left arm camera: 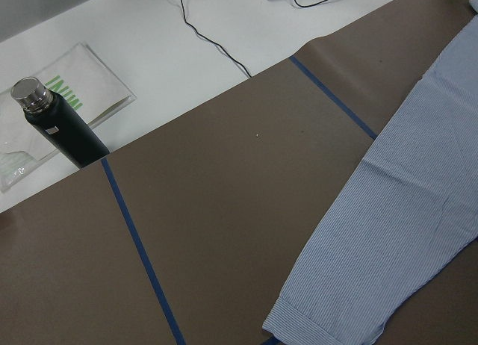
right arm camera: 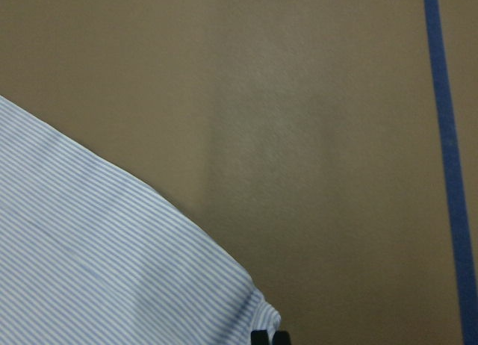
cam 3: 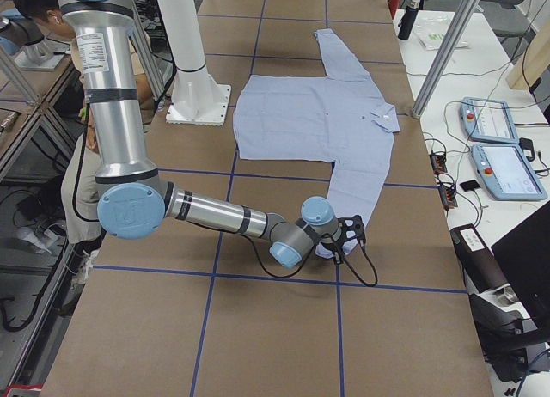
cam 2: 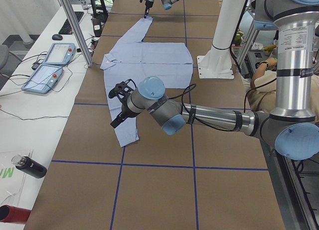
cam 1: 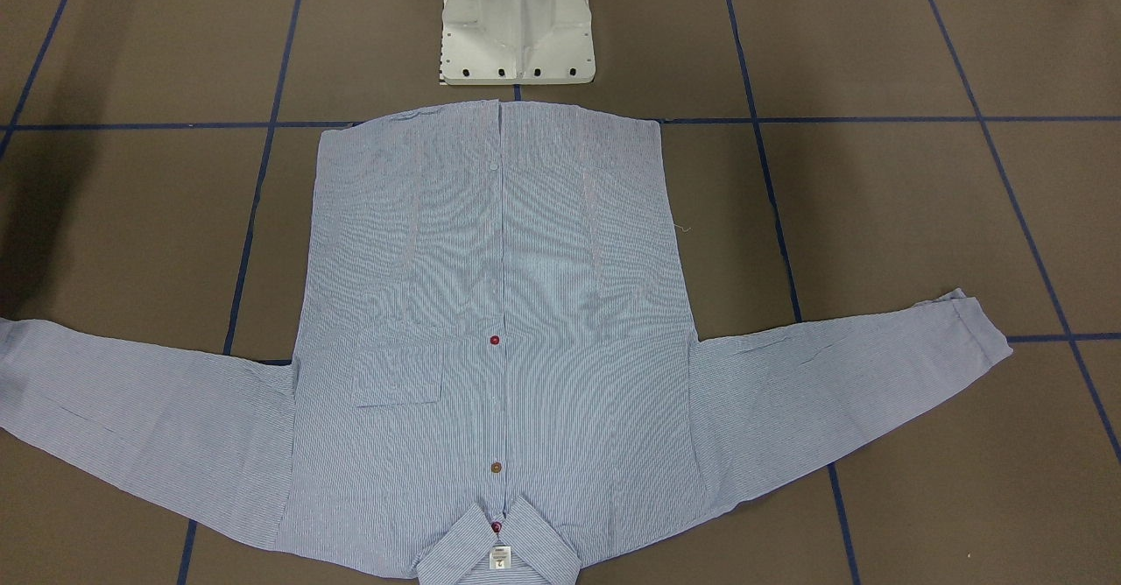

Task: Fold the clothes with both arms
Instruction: 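Lower the right gripper and grasp the cuff of the sleeve nearest it, then carry the sleeve with the right gripper across the shirt toward the collar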

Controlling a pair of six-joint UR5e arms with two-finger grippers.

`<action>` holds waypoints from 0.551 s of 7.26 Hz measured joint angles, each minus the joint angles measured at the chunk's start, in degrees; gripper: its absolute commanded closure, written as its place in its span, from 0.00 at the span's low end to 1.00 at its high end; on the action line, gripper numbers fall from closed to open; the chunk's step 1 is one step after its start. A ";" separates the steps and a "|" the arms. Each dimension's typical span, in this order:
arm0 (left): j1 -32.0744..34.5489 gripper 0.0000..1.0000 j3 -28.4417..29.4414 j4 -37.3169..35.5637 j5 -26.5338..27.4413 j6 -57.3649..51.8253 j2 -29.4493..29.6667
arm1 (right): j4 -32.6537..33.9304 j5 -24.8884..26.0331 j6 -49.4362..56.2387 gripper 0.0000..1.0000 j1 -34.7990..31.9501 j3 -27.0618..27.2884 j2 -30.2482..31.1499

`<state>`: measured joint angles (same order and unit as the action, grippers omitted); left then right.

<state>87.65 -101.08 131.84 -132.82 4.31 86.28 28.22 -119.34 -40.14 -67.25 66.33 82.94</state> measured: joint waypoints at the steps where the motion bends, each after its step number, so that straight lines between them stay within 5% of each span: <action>1: 0.02 0.00 -0.04 0.04 -0.04 0.00 -0.21 | 1.86 -0.99 -2.89 1.00 0.00 3.69 -0.28; 4: 0.01 0.00 -0.09 0.79 -0.07 0.02 -1.10 | 19.46 0.95 -16.74 1.00 4.43 19.21 -7.51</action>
<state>87.66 -101.17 132.63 -132.89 4.33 85.19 47.67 -118.40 -56.88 -62.83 85.54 75.43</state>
